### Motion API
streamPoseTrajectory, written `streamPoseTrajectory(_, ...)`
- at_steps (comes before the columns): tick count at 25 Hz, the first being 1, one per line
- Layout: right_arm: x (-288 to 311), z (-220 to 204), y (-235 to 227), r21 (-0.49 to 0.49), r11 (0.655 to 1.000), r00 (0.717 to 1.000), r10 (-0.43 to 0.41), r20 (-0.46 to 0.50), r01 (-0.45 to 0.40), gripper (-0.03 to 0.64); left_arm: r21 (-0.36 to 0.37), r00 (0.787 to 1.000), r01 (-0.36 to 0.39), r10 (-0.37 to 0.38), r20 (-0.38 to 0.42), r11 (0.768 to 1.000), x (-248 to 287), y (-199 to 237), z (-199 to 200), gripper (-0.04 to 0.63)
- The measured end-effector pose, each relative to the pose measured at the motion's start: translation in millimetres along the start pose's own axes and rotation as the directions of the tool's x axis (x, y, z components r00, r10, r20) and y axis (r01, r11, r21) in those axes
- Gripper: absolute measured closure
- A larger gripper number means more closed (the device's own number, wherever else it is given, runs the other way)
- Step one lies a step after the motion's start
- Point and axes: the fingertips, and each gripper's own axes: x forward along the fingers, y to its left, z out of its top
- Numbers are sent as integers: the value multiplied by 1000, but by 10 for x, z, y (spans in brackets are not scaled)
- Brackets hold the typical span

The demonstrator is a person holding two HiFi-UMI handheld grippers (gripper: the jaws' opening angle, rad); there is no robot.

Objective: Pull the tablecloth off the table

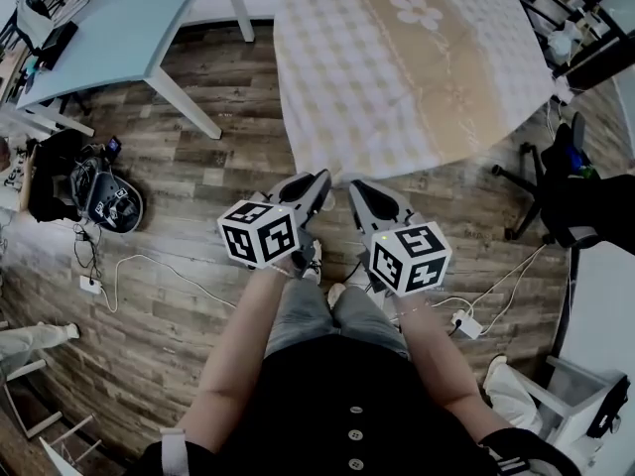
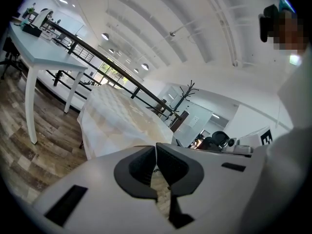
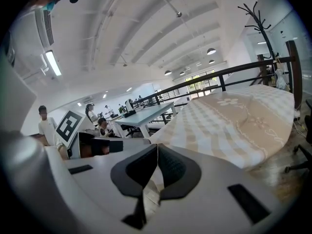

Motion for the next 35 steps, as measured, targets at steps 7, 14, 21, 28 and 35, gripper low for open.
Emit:
streamPoseTrajectory(7,-155,8,61,-14,1000,1000,10,21,-9,589,22,1000,-6,6,9,1000,-108,-120,-40,580)
streamPoseTrajectory(14,-313,-53,88,-24,1000,1000,13,20,-13,589,32,1000,-7,7,12,999,-169,-225,-94,580)
streamPoseTrajectory(21,-363,-95,158,-27,999,1000,20,18,-20,589,38,1000,-7,6,23,999,-245,-270,-99,580)
streamPoseTrajectory(28,-440,-128,176,-25,1000,1000,16,25,-15,589,36,1000,-14,13,19,999,-328,-298,-191,580)
streamPoseTrajectory(35,-526,-232,259,-29,999,1000,18,17,-17,589,31,999,-22,21,32,999,-470,-322,-270,580)
